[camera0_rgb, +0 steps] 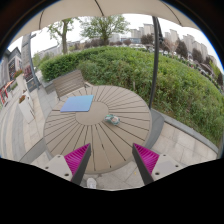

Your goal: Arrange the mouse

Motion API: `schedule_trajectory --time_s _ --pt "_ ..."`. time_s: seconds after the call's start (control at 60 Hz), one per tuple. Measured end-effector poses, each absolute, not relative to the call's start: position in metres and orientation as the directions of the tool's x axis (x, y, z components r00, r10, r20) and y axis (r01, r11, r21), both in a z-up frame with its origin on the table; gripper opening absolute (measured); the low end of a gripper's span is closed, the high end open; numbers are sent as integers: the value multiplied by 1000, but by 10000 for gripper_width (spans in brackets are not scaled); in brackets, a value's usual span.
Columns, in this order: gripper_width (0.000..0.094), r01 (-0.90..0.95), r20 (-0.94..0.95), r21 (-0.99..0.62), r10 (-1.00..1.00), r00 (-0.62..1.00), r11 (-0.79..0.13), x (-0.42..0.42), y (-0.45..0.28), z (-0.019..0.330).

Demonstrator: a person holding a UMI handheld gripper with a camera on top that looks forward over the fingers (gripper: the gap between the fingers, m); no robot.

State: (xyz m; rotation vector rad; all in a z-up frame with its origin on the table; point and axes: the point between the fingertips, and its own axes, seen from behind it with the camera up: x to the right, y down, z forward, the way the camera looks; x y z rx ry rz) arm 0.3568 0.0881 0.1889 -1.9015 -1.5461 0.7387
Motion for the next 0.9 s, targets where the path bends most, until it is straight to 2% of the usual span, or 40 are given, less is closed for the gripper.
schedule_trajectory --time_s 0.05,0.067,0.35,0.65,0.9 --pt "856 652 -57 -741 983 176 -159 351 90 189" --pt "856 647 -55 -746 983 175 -157 338 94 177" --pt "858 596 -76 -784 979 190 -176 260 110 127" --pt "854 588 -51 -795 982 184 -151 175 125 43" --pt "855 597 -21 -790 979 202 -140 117 142 -3"
